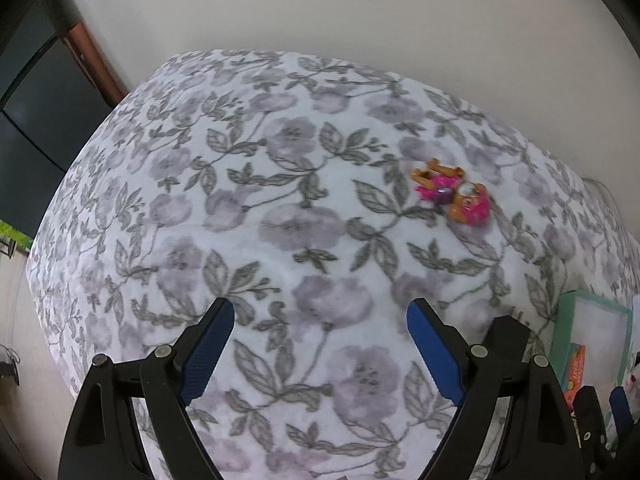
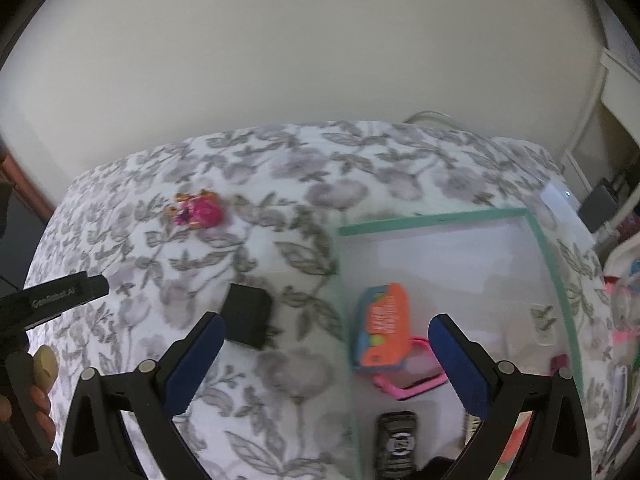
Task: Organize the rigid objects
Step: 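Move the left gripper toward the dog figurine while the right gripper approaches the black charger, then grasp the dog figurine with the left gripper while the right gripper grasps the black charger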
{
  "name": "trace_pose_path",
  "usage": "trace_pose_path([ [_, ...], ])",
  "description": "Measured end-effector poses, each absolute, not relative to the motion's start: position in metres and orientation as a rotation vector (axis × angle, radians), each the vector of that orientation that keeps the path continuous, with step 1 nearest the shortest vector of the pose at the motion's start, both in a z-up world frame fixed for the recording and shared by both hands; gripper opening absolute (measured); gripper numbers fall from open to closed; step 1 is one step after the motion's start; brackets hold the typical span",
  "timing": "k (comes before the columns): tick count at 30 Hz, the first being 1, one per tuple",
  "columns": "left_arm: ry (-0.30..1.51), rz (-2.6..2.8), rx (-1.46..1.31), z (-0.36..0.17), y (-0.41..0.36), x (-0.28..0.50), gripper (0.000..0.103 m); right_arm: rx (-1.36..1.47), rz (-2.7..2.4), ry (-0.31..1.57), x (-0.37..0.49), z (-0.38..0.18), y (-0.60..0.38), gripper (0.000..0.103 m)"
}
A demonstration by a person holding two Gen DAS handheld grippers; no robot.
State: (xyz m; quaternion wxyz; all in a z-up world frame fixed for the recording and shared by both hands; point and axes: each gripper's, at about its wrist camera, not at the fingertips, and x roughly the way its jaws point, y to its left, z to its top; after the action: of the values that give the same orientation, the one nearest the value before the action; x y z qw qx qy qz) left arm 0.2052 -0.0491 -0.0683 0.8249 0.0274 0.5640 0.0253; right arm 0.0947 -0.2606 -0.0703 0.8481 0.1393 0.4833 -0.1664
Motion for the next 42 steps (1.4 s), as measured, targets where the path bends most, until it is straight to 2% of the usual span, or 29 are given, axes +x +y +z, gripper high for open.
trace_pose_path([
  [10,1.218,0.089,0.033,-0.078,-0.017,0.217,0.089,0.313,-0.295,1.034,0.115,-0.085,-0.235,0.103],
  [24,1.254,0.051,0.017,-0.103,-0.016,0.233,0.089,0.308,-0.284,1.096,0.142,-0.139,-0.217,0.103],
  [36,1.283,0.03,0.03,-0.123,-0.024,0.239,0.089,0.326,-0.309,1.103,0.152,-0.156,-0.222,0.077],
  [42,1.284,0.013,0.043,-0.127,-0.032,0.239,0.089,0.318,-0.275,1.106,0.153,-0.156,-0.218,0.059],
])
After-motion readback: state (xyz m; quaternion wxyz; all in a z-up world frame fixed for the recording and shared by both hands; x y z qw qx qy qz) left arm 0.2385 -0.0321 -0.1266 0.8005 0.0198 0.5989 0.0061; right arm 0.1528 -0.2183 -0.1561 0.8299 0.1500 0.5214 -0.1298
